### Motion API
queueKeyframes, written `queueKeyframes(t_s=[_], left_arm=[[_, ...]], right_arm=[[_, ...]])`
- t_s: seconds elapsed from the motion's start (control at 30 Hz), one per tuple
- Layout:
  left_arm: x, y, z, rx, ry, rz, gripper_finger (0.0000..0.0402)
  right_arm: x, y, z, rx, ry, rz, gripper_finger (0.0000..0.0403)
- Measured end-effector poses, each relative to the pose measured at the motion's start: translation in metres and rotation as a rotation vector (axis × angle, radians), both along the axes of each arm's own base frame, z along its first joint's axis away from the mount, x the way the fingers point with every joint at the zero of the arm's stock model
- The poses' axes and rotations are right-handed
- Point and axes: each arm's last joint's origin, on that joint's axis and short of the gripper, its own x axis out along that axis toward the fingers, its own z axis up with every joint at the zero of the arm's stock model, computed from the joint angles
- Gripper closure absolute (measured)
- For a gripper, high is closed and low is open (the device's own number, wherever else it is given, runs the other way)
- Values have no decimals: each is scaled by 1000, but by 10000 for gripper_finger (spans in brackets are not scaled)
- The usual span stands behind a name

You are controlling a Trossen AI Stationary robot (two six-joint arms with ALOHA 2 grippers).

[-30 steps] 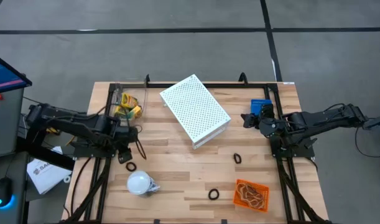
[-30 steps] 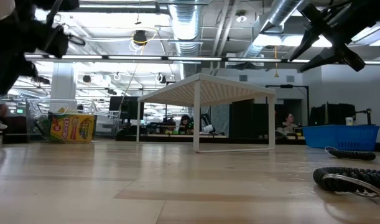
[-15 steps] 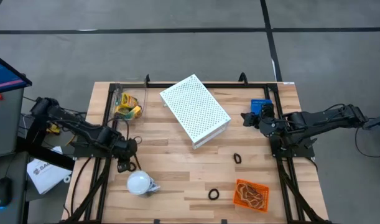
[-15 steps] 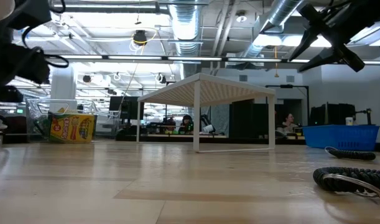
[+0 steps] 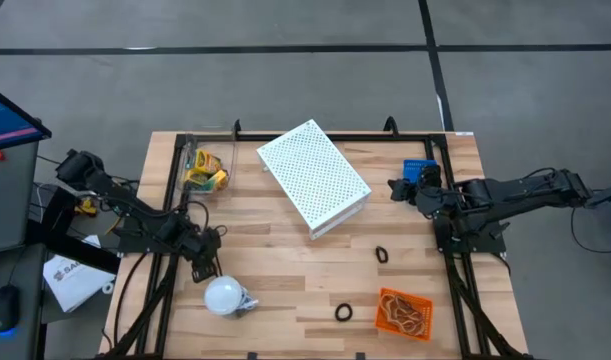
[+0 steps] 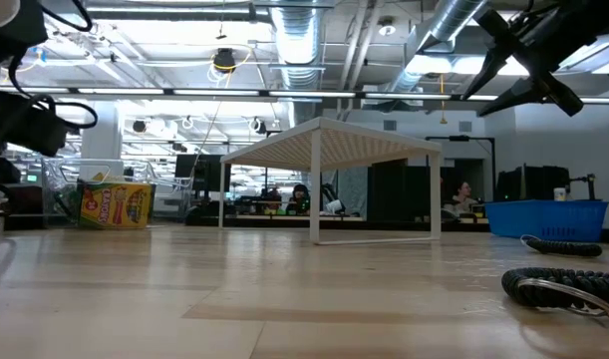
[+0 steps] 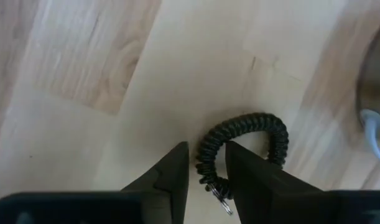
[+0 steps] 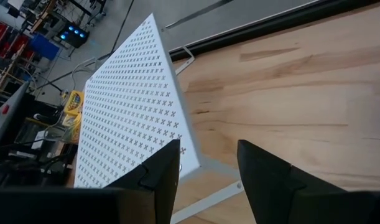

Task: Pick & Place Office Desk Supplies
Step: Put the black spring keychain into the blue bin

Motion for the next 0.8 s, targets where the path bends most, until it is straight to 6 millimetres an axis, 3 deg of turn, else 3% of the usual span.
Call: queueKeyframes(t_s=[0.27, 0.47, 0.8], left_arm=[[-2, 2, -1, 51, 0, 34, 388], [-2, 4, 11, 39, -100, 53, 396], [8, 15, 48, 159, -345, 268, 397]], right_arm=[[0, 0, 0, -3, 3, 2, 246], [0, 0, 0, -7, 8, 6, 246], [0, 0, 0, -21, 16, 18, 246]])
